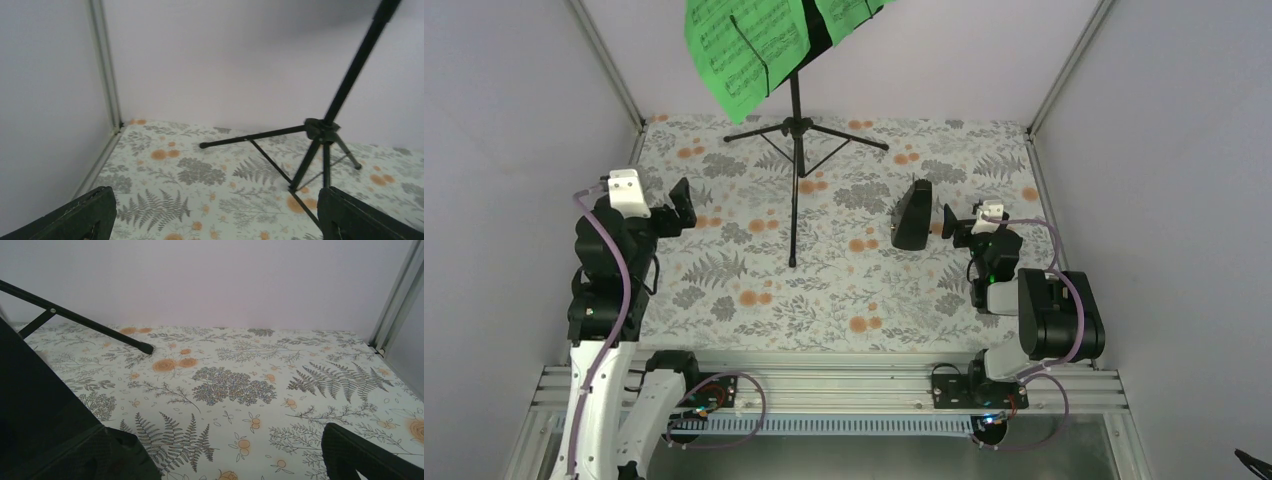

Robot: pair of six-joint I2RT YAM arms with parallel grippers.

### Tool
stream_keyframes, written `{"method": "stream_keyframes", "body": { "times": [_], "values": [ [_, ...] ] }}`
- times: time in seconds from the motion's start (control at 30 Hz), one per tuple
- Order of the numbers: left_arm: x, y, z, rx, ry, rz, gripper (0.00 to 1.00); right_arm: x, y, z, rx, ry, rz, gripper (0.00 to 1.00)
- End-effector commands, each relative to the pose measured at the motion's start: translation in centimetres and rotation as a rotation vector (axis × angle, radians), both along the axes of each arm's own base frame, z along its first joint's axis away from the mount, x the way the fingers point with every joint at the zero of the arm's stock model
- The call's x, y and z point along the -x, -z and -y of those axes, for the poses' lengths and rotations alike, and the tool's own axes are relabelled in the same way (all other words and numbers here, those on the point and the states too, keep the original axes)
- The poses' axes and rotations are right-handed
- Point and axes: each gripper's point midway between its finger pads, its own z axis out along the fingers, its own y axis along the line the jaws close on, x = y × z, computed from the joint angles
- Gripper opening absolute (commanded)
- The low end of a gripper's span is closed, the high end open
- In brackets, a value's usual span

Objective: Pack up the instrument practice props

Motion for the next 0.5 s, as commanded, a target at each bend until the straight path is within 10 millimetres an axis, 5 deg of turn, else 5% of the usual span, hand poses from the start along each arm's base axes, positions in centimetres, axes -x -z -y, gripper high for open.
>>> {"method": "stream_keyframes", "body": {
  "times": [0.0,0.13,0.33,0.47],
  "values": [
    [0.8,-1.4,2.5,-0.006,0.148,0.009,1.0,-0.4,-1.3,-0.3,0.002,-0.007,0.051,1.0],
    [1.8,-2.6,4.5,-0.011,0.269,0.003,1.0,-0.4,-1.3,-0.3,0.001,-0.007,0.05,1.0],
    [6.2,-6.9,9.1,0.0,0.554,0.163,1.0,-0.4,-1.2,-0.2,0.001,-0.006,0.049,1.0],
    [6.6,-7.1,10.8,0.059,0.671,0.17,1.0,-0.4,-1.3,-0.2,0.002,-0.006,0.05,1.0]
  ]
}}
